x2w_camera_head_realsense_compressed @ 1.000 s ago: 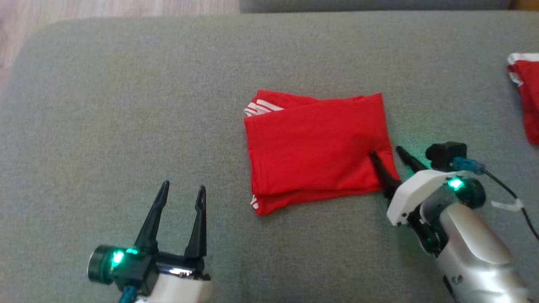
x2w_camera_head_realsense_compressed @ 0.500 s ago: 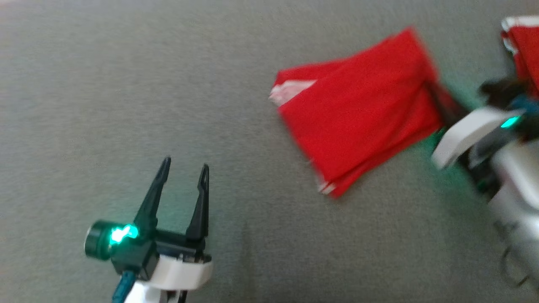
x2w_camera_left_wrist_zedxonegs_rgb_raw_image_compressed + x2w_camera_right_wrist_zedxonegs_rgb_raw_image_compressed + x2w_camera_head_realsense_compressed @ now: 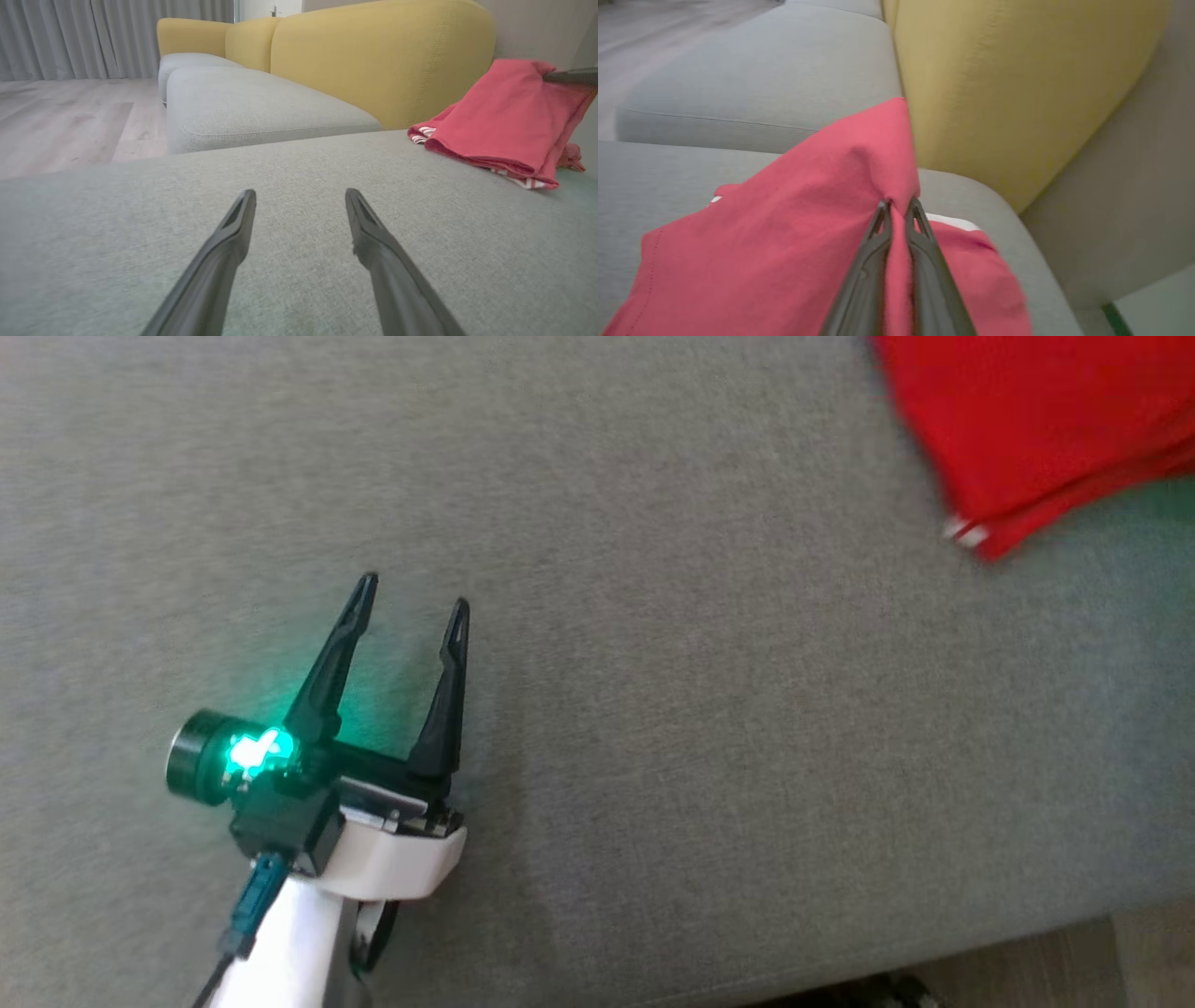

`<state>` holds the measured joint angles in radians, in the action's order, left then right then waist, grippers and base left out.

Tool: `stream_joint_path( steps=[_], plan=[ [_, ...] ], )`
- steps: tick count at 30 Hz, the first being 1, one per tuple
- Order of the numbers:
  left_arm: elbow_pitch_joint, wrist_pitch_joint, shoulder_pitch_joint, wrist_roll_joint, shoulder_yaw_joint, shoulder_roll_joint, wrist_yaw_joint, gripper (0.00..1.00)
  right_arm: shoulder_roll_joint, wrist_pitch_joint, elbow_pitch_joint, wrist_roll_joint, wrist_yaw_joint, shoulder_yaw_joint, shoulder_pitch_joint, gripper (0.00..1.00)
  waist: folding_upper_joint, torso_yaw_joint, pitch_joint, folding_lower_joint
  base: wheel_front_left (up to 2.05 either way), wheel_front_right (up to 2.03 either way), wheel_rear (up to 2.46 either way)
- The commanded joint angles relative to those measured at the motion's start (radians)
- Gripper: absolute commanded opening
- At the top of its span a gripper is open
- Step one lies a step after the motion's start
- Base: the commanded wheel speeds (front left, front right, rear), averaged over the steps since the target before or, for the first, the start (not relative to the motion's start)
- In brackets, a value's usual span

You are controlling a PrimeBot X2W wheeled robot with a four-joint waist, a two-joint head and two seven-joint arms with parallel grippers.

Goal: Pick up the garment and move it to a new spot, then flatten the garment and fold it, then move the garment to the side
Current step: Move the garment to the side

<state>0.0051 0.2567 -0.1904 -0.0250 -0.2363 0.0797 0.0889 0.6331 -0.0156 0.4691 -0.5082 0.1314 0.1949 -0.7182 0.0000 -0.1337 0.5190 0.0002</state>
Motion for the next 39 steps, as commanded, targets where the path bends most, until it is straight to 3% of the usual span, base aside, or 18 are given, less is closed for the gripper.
stream_joint_path(
  steps=[1, 6, 7, 8, 13, 17, 23, 28, 33, 39],
  plan=[
    [-0.023, 0.005, -0.015, 0.012, 0.018, 0.014, 0.001, 1.0, 0.054, -0.011, -0.046, 0.018, -0.001, -0.038, 0.011, 0.0, 0.0, -0.036, 0.041, -0.0002, 0.0, 0.0, 0.0],
    [-0.015, 0.005, -0.044, 0.012, 0.006, 0.015, 0.006, 1.0, 0.08, -0.075, -0.116, 0.08, -0.001, -0.165, 0.052, 0.0, 0.0, -0.037, 0.069, -0.0002, 0.0, 0.0, 0.0],
    [-0.013, 0.005, -0.049, 0.011, 0.003, 0.014, 0.007, 1.0, 0.079, -0.086, -0.13, 0.097, -0.001, -0.189, 0.061, 0.38, 0.0, -0.033, 0.071, -0.0002, 0.0, 0.0, 0.0],
    [-0.01, 0.005, -0.053, 0.01, -0.001, 0.014, 0.008, 1.0, 0.075, -0.099, -0.145, 0.116, -0.001, -0.208, 0.071, 1.0, 0.0, -0.029, 0.071, -0.0002, 0.0, 0.0, 0.0],
    [0.01, 0.005, -0.06, -0.01, -0.016, 0.004, 0.013, 1.0, 0.017, -0.139, -0.236, 0.21, -0.001, -0.273, 0.134, 1.0, 0.0, 0.005, 0.037, -0.0002, 0.0, 0.0, 0.0],
    [0.043, 0.005, -0.041, -0.015, -0.02, -0.006, -0.004, 1.0, -0.067, -0.133, -0.277, 0.266, -0.001, -0.26, 0.207, 1.0, 0.0, 0.042, -0.04, -0.0002, 0.0, 0.0, 0.0],
    [0.087, 0.005, 0.021, -0.058, -0.012, -0.021, -0.029, 1.0, -0.212, -0.043, -0.234, 0.263, -0.001, -0.114, 0.327, 1.0, 0.0, 0.093, -0.194, -0.0002, 0.0, 0.0, 0.0],
    [0.108, 0.005, 0.094, -0.093, 0.022, -0.025, -0.045, 1.0, -0.309, 0.129, -0.106, 0.227, -0.001, 0.057, 0.408, 1.0, 0.0, 0.117, -0.332, -0.0002, 0.0, 0.0, 0.0],
    [0.111, 0.005, 0.211, -0.113, 0.067, -0.028, -0.065, 1.0, -0.43, 0.275, 0.001, 0.224, -0.001, 0.145, 0.509, 1.0, 0.0, 0.122, -0.479, -0.0002, 0.0, 0.0, 0.0],
    [0.088, 0.005, 0.296, -0.109, 0.11, -0.029, -0.075, 1.0, -0.521, 0.277, -0.23, 0.286, -0.001, 0.058, 0.655, 1.0, 0.0, 0.111, -0.537, -0.0002, 0.0, 0.0, 0.0]
  ],
)
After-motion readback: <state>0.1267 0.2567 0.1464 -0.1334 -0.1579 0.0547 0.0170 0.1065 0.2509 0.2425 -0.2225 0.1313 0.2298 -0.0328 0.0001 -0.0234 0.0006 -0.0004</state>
